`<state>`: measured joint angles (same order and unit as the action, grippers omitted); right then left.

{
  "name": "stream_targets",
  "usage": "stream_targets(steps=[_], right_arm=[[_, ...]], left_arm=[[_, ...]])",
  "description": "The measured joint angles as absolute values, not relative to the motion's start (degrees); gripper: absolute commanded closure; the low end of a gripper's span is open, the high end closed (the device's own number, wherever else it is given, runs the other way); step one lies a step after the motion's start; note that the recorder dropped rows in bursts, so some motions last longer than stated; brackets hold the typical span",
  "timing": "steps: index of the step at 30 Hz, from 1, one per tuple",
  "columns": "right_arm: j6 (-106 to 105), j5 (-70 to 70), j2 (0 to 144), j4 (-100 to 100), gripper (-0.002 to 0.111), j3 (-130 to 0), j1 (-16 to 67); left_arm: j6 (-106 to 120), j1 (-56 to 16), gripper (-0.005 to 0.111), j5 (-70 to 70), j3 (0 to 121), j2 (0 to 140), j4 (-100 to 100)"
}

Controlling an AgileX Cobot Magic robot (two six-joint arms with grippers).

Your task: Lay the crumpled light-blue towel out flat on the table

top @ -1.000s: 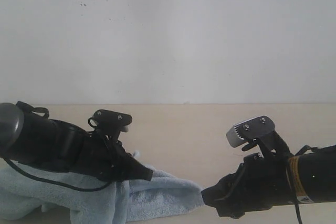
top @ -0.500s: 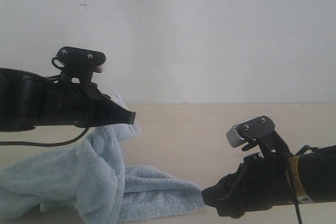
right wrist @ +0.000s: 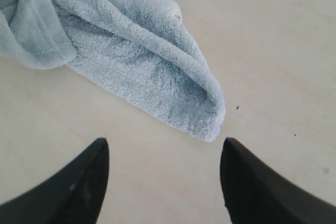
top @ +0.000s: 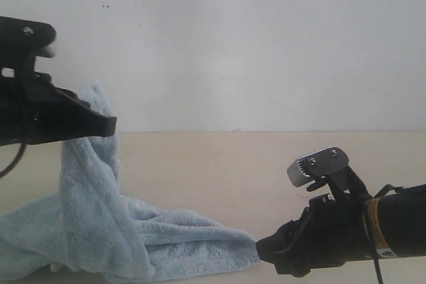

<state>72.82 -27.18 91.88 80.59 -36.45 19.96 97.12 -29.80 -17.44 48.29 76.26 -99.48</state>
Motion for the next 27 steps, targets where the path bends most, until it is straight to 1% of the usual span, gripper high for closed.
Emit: stream_targets(steps=[7, 12, 20, 27], right_arm=[[74.8, -24.8, 94.5, 83.8, 0.049, -36.8, 20.0], [76.8, -26.2, 98.6, 87.6, 0.049, -40.8, 20.1], [83.6, -22.0, 101.3, 96.0, 0.049, -49.3, 21.1], [87.1, -24.1, 105.3, 99.4, 0.049, -50.3, 21.1]], left_arm=[[97.1, -29.8, 0.098, -22.2, 41.3, 65.2, -99.5], [97.1, -29.8, 0.098, -26.6, 36.7, 58.9, -99.8], [98.1, -29.8, 0.098, -33.9, 36.2, 50.3, -99.8], [101.7, -29.8, 0.098, -38.3, 36.2, 44.5, -99.8]])
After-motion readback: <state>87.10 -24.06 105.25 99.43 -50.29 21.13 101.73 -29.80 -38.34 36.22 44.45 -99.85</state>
